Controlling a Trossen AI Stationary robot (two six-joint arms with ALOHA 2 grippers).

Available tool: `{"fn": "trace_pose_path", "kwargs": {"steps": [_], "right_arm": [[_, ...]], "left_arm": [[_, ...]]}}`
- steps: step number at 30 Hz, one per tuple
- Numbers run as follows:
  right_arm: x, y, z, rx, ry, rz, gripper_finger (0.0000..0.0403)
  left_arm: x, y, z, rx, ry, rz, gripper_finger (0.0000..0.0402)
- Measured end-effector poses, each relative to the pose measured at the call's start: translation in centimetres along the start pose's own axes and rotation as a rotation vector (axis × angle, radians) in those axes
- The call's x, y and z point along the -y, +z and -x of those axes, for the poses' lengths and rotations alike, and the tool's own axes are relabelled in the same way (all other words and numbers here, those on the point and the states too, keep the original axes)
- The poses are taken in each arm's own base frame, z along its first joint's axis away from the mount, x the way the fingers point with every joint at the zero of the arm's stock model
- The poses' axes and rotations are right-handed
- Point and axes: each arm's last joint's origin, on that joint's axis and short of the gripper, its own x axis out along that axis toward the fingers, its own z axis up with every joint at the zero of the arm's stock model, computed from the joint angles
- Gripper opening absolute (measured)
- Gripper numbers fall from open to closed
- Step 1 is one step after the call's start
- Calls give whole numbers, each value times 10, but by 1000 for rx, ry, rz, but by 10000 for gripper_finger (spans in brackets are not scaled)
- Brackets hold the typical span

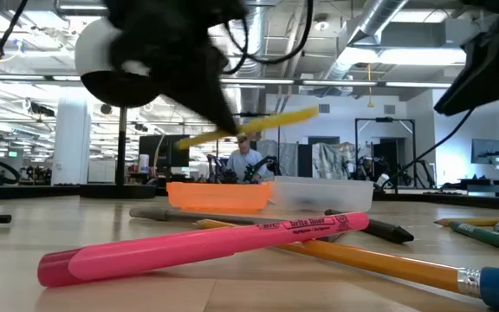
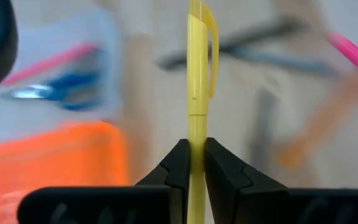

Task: Pick & place school supplies into a supply box
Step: Put the yellow pen into the orange supply box

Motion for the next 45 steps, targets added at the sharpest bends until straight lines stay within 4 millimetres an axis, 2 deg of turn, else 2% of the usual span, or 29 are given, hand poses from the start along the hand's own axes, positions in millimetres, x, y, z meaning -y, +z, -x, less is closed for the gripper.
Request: {"fn": "trace_pose_path", "kwargs": {"steps": [4,9,14,18,32,35,40,45], "right_arm": [[2,-2,-2,23,-31,-28,100],[1,-2,-2,37,-35,-75,100],[2,-1,-2,50,-45,-92,100],[2,-1,-2,49,-45,-101,100],[3,-1,-2,73,-69,-94,100],[3,0,-2,96,-88,-91,100],[5,1,-3,98,-107,-89,100],[9,1,-6,81,-131,-81,100]], "left_arm": [[-35,16,-7,50,133,127,20],[-83,27,-21,155,169,276,20],[-130,28,-30,249,142,493,21],[-152,25,-33,275,143,618,22],[-151,-3,-47,364,132,766,23],[-149,-6,-59,357,127,781,23],[-144,-12,-91,327,61,792,23],[-148,-18,-115,286,30,826,23]]}}
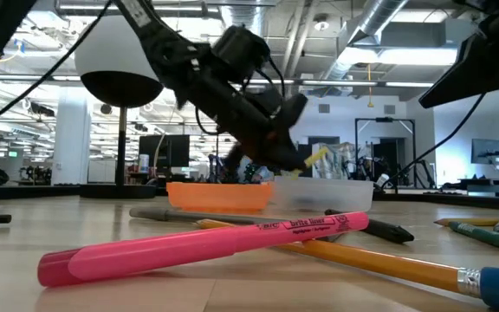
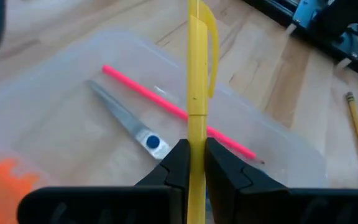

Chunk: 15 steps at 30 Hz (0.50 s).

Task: Pick & place school supplies into a supply box
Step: Put the yellow pen into the orange supply box

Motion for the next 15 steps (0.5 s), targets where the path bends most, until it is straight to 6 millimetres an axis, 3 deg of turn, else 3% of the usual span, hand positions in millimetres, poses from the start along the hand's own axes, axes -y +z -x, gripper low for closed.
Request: {"fn": "trace_pose_path", "kwargs": {"steps": [8,15], "right_arm": [[3,0,-3,-16,-24,10,100],[2,-1,-3,-38,-3,9,100]], "left_arm": [[-7,2,-4,-19,-7,-6,32],[-7,2,-4,-15,-2,-69,99]]}}
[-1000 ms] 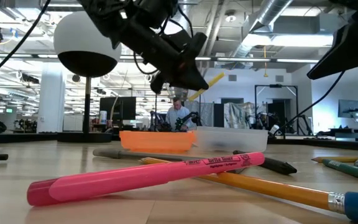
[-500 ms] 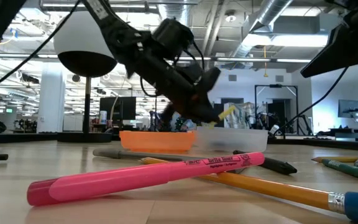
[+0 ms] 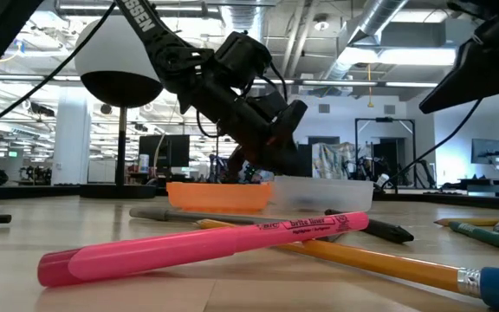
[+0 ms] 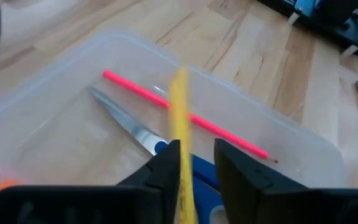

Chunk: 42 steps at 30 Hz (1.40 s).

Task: Pick & place school supplies into a supply box
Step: Put the yellow pen into the orange supply box, then put the yellow pencil into the orange supply box

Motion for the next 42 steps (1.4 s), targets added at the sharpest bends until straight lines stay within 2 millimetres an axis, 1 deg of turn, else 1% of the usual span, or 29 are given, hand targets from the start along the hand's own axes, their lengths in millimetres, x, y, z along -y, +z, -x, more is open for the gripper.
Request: {"fn": "trace_pose_path", "kwargs": {"steps": [5,9,13,16,18,21,24,29,32,35,38,42], "right_arm": [[0,-1,-1,-55,30,27,100],[3,-5,-4,-187,77,104,100],[5,-8,-8,-311,141,148,100],[5,-13,-15,-379,200,164,100],[5,-20,-21,-428,246,164,100],[7,-33,-27,-507,292,158,100],[8,-43,-29,-546,304,154,100],[7,-45,-28,-567,326,146,100],[6,-46,-27,-573,339,149,100],[3,-46,-26,-568,365,146,100],[0,-46,-24,-551,392,153,100],[0,-46,-24,-554,408,154,100]], "left_arm": [[0,0,0,0,-2,-33,144],[4,7,6,1,-70,-102,167],[14,19,20,12,-166,-162,175],[26,26,37,-3,-205,-233,175],[34,26,51,-48,-210,-295,175],[46,21,73,-135,-178,-392,176],[58,15,94,-184,-98,-471,176],[78,1,121,-207,33,-577,176],[89,-6,129,-196,78,-623,176],[95,-14,137,-216,104,-658,176],[97,-25,144,-266,148,-675,176],[102,-34,153,-278,207,-681,176]]}}
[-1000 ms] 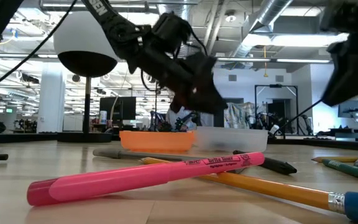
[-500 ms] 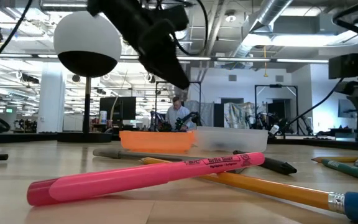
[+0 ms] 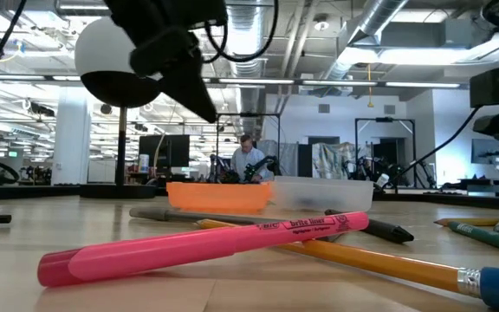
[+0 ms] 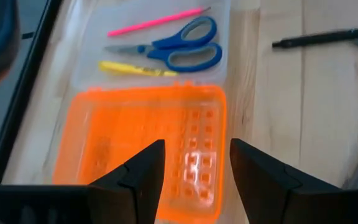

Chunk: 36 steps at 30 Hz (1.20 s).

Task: Pick & place school supplies into a supply box
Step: Put the yellow pencil into the orange supply box

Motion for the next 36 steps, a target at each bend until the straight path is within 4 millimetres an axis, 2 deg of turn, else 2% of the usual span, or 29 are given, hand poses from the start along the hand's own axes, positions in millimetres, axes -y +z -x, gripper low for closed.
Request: {"fn": "trace_pose_path", "kwargs": {"steps": [7,12,20,32,36], "right_arm": [[8,-8,-16,-17,48,-47,100],[12,-7,-18,-35,48,-78,95],[19,-3,-20,-66,49,-135,11],[37,4,-24,-119,-2,-567,5],[43,7,-25,-120,-22,-624,3]], "left_arm": [[14,-9,12,-4,77,-6,176],[18,-14,18,-10,129,1,176],[23,-27,26,-56,201,50,176],[43,-52,56,-2,310,79,176],[48,-55,62,33,315,82,176]]}}
